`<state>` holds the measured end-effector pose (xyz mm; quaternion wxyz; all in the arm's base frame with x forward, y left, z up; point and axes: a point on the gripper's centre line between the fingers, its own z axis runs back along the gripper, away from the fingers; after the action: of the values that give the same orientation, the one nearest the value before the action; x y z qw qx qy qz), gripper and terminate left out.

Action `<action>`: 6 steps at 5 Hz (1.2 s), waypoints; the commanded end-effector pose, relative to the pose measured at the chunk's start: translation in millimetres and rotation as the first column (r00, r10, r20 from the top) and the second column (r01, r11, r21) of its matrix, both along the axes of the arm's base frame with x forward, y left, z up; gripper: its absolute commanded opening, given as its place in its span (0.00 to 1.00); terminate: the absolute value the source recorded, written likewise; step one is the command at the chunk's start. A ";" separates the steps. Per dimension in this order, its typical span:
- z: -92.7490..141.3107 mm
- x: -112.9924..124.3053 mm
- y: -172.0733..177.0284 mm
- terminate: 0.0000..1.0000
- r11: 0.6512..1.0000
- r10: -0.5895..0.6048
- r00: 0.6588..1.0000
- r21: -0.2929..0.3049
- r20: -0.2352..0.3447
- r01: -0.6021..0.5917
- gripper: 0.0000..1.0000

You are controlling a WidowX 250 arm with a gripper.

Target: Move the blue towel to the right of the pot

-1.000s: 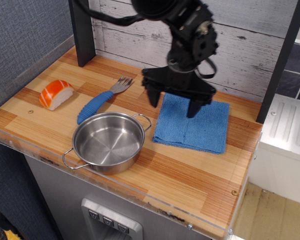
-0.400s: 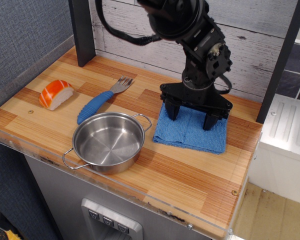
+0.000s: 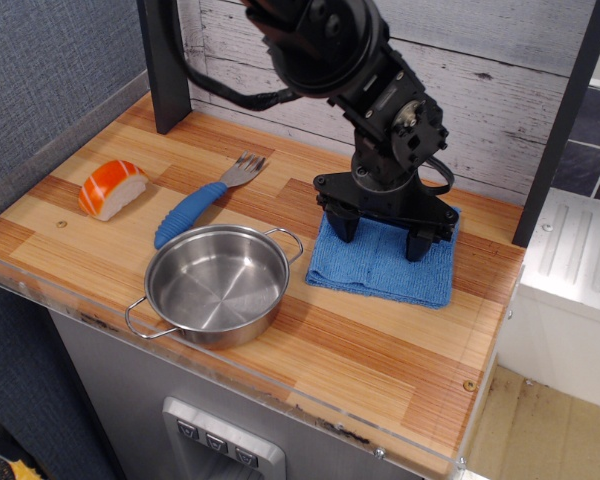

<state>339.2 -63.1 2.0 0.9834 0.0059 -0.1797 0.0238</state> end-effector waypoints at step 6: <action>34.9 -60.9 21.8 0.00 0.994 -0.113 0.993 -0.014 -0.026 0.112 1.00</action>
<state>268.6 -42.6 22.3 0.9897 -0.0091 -0.1394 -0.0312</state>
